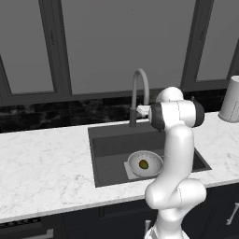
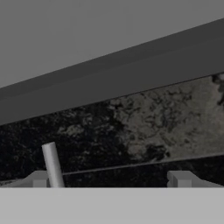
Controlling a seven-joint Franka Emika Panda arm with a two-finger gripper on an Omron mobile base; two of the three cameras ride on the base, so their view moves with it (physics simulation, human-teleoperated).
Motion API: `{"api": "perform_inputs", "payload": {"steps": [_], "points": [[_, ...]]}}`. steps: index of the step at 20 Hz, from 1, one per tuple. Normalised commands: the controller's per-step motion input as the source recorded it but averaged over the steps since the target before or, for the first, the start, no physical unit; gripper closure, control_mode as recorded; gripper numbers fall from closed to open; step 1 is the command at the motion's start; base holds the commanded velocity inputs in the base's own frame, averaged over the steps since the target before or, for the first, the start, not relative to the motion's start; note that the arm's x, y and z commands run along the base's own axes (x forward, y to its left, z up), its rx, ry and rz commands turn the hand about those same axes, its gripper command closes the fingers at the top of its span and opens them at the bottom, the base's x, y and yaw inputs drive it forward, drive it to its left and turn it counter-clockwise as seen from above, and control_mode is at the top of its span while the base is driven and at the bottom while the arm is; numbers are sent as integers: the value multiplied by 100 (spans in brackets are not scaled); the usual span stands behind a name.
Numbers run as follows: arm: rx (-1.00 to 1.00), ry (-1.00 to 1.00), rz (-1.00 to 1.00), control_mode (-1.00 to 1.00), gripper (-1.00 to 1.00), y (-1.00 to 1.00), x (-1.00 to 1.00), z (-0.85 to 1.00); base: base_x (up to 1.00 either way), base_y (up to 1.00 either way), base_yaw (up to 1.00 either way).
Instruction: Put the colander in the sink, put the mango in the colander, and turn on the sink faucet and pour water over the colander.
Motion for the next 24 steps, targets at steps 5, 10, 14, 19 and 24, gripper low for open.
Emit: {"api": "perform_inputs", "payload": {"steps": [5, 10, 14, 19, 24], "points": [[0, 0, 0, -100, -100, 0, 0, 0, 0, 0, 0], [0, 0, 0, -100, -100, -8, 0, 0, 0, 0, 0], [0, 0, 0, -100, -100, -25, 0, 0, 0, 0, 0], [0, 0, 0, -100, -100, -41, 0, 0, 0, 0, 0], [0, 0, 0, -100, -100, -64, 0, 0, 0, 0, 0]]}}
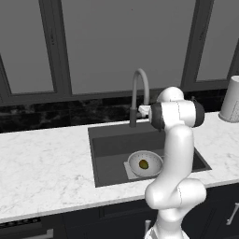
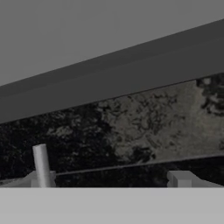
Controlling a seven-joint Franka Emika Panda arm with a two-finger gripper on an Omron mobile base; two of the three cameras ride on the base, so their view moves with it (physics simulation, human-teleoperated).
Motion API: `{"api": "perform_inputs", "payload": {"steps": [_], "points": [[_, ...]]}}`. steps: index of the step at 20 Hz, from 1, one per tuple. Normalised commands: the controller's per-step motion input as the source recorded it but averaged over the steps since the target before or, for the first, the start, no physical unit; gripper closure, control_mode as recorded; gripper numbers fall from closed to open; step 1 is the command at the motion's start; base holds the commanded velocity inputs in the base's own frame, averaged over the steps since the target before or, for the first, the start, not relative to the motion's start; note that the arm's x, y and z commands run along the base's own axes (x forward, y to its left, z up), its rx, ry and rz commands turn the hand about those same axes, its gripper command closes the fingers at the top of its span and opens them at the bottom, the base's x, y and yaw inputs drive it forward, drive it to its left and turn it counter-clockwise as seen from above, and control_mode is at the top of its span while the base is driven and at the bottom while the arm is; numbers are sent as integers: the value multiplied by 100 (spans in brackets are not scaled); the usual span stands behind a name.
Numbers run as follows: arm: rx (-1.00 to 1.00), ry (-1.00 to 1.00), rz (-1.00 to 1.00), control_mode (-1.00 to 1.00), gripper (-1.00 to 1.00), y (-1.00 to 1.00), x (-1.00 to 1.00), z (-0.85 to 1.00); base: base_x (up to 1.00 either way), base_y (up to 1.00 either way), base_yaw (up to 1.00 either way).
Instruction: Put the colander in the sink, put the mango in the colander, and turn on the sink faucet and pour water over the colander.
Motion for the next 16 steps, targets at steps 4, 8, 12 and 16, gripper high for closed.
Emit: {"api": "perform_inputs", "payload": {"steps": [4, 8, 12, 16], "points": [[0, 0, 0, -100, -100, -82, 0, 0, 0, 0, 0], [0, 0, 0, -100, -100, -86, 0, 0, 0, 0, 0], [0, 0, 0, -100, -100, -85, 0, 0, 0, 0, 0], [0, 0, 0, -100, -100, -79, 0, -1, 0, 0, 0]]}}
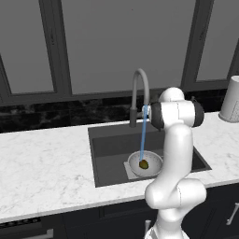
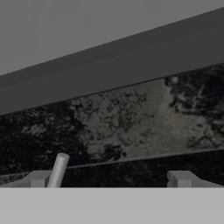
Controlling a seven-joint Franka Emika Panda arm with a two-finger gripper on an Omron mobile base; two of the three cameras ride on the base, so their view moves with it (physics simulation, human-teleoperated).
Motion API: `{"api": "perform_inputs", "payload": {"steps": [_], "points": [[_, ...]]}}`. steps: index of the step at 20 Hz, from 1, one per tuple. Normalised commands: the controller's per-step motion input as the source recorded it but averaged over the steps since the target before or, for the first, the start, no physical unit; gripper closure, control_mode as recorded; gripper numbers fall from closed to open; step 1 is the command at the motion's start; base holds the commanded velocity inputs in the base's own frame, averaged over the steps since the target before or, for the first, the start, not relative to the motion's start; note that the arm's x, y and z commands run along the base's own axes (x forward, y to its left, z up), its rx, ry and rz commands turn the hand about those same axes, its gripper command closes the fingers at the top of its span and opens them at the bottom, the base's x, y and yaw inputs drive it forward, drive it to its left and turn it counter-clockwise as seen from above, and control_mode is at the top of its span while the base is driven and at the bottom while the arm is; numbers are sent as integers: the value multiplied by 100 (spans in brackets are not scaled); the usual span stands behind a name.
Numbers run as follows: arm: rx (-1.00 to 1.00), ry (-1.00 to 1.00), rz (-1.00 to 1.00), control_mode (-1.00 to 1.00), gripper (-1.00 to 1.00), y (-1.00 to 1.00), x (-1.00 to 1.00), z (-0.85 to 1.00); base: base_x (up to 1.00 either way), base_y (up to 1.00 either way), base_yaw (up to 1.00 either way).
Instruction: Put the colander in the sink, put the mango in the colander, and turn on the sink faucet and pour water over the colander.
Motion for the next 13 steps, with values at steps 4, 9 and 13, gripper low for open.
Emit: {"api": "perform_inputs", "payload": {"steps": [4, 9, 13], "points": [[0, 0, 0, -100, -100, -58, 0, 0, 0, 0, 0], [0, 0, 0, -100, -100, -10, 0, 0, 0, 0, 0], [0, 0, 0, -100, -100, 0, 0, 0, 0, 0, 0]]}}
